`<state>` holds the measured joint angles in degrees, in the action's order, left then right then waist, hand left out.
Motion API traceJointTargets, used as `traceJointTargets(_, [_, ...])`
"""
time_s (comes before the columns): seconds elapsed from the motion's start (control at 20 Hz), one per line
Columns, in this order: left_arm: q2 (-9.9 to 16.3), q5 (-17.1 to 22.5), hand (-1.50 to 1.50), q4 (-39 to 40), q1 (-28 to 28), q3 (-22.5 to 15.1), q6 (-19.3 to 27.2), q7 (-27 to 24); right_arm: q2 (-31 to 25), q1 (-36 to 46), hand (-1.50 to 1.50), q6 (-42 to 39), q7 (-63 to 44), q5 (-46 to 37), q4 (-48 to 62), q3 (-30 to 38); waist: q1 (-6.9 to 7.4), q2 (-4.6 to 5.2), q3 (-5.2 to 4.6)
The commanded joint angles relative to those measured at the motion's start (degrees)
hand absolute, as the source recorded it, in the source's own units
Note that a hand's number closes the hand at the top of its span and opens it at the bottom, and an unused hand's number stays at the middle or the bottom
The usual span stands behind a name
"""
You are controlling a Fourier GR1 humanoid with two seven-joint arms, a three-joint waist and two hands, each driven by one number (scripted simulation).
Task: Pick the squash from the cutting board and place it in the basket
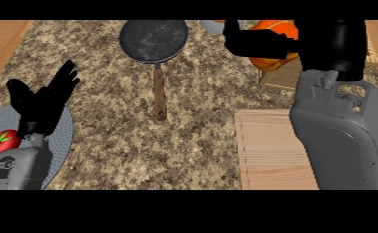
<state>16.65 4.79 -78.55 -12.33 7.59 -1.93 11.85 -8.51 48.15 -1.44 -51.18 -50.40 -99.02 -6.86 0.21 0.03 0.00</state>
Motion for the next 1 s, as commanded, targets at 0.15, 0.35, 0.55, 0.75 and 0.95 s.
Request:
traceJointTargets(0.15, [0.36, 0.61, 0.00, -0.80, -1.13, 0.95, -0.84, 2.45, -4.46, -5.83, 1.50, 3.65, 13.12, 2.75, 6.62, 5.79, -0.04, 0.03, 0.02])
traceJointTargets(0.35, [-2.22, -2.04, 0.00, -0.32, -1.92, -0.71, 1.79, 1.36, -3.69, -4.79, 1.50, 7.81, 18.46, 4.10, 13.98, 8.61, 0.05, 0.09, 0.01])
traceJointTargets(0.55, [-1.32, -1.04, 0.00, -0.41, 0.15, 0.33, -0.92, 0.07, -3.15, -7.32, 1.50, 11.19, 23.22, 5.56, 16.31, 10.23, -0.05, 0.03, 0.00])
traceJointTargets(0.75, [-0.70, -0.81, 0.00, 0.20, -1.73, 0.60, -0.91, 1.34, -4.00, -3.19, -1.50, 19.25, 21.55, 5.03, 26.32, 17.94, 0.40, 0.35, 0.01])
traceJointTargets(0.95, [-1.27, -0.27, 0.00, -4.43, 1.49, 0.63, -1.48, 3.40, -6.00, -2.84, -1.50, 17.75, 26.69, 6.41, 31.03, 17.09, 0.40, 0.07, 0.01])
